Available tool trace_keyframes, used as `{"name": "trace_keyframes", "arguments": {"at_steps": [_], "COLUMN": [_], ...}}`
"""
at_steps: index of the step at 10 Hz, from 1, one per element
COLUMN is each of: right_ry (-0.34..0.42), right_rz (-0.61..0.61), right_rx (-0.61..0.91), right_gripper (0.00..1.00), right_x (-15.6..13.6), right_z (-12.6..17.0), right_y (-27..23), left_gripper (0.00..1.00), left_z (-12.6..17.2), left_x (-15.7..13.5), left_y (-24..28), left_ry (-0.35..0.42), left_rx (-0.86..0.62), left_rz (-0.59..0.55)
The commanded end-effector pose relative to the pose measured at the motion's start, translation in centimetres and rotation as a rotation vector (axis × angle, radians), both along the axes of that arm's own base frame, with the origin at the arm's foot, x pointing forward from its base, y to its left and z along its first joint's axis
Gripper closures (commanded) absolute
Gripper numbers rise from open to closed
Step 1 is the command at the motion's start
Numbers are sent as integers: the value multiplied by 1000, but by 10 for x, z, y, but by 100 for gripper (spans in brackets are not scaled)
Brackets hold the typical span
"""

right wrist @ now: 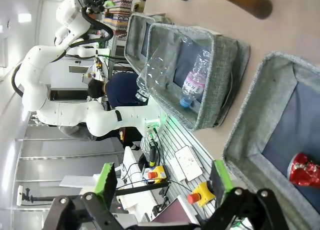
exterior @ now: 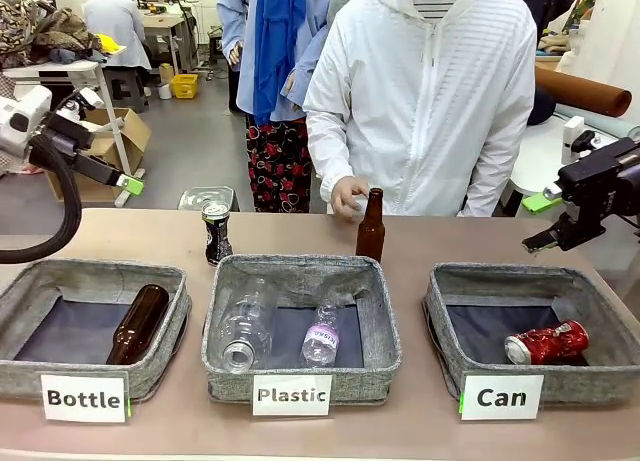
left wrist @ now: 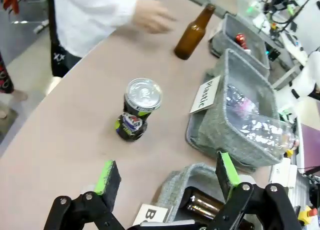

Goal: Sort the can waste into the basket.
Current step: Pick up the can waste from the table and place it in the right Fabric basket.

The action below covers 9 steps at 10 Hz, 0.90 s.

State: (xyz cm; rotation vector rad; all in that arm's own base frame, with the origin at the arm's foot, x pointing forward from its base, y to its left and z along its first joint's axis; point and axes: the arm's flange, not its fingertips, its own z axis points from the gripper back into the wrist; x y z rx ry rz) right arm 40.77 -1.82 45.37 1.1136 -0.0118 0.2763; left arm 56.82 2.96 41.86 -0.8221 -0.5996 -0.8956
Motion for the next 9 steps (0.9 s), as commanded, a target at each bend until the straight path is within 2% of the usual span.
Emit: {"name": "trace_keyframes", "arguments": {"at_steps": [1, 2, 3, 4, 5, 7, 8, 9], "right_ry": [-17, -17, -17, -17, -17, -17, -17, -17], "right_rz": [16, 16, 16, 16, 16, 16, 16, 16], "right_rx": [6, 6, 6, 6, 6, 6, 6, 6], "right_gripper": [0, 0, 0, 0, 0, 0, 0, 0], "right_x": [2, 2, 2, 2, 2, 2, 2, 2], "right_z": [3, 3, 3, 3, 3, 3, 3, 3], "right_y": [-3, -3, -3, -3, -3, -3, -3, -3], "left_gripper": [0, 0, 0, 0, 0, 0, 0, 0], "left_z": [0, 12, 3, -19, -37, -57, -77, -92], "left_x": [-3, 13, 30, 43, 50, 61, 71, 80], "left_y": [-1, -2, -7, -13, -14, -13, -18, -28], "left_ry": [-1, -161, -290, -407, -478, -547, -516, -450], "left_rx": [-29, 45, 109, 204, 185, 97, 33, 1], "left_rz": [-25, -113, -271, -295, -339, -402, -424, -460]}}
